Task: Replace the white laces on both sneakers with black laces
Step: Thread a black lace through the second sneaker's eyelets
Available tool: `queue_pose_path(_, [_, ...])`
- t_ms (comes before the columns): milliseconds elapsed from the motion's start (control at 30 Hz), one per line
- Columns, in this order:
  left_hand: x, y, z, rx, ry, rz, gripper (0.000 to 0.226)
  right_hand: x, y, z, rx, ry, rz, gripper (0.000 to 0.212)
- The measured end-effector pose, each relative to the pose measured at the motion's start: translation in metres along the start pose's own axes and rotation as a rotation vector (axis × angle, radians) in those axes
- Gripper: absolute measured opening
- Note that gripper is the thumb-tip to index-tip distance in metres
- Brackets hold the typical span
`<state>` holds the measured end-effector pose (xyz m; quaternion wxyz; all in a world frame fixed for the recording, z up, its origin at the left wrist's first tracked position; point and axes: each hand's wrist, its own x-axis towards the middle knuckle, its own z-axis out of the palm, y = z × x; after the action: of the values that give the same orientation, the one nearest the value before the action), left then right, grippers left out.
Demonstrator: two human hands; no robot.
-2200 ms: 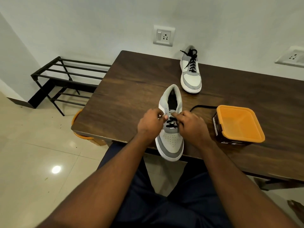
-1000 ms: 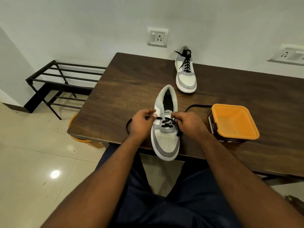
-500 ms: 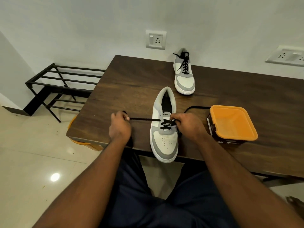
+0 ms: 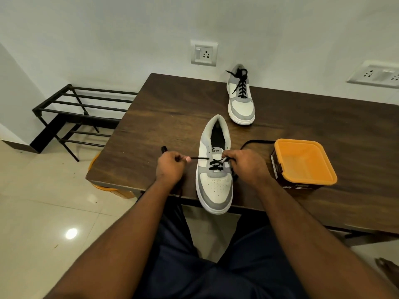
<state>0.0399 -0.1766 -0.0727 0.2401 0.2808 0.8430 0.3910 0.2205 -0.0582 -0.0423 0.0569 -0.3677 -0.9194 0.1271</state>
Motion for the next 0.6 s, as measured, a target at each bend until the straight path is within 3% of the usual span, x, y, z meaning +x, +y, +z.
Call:
queue_pose_path(167, [-0.007, 0.0, -0.005, 0.004, -0.044, 0.002, 0.019, 0.001, -0.005, 0.003, 0.021, 0.01, 0.04, 0.033])
queue_pose_path(367, [-0.022, 0.019, -0.014, -0.29, 0.017, 0.0, 0.014, -0.014, -0.003, 0.01, 0.267, 0.151, 0.048, 0.041])
queue_pose_path(500, [-0.028, 0.039, -0.011, -0.44, -0.112, -0.067, 0.031, -0.022, 0.001, 0.021, 0.356, 0.182, 0.057, 0.041])
queue_pose_path(600, [-0.03, 0.043, -0.006, -0.528, -0.188, 0.026, 0.039, -0.021, 0.002, 0.022, 0.396, 0.213, 0.118, 0.032])
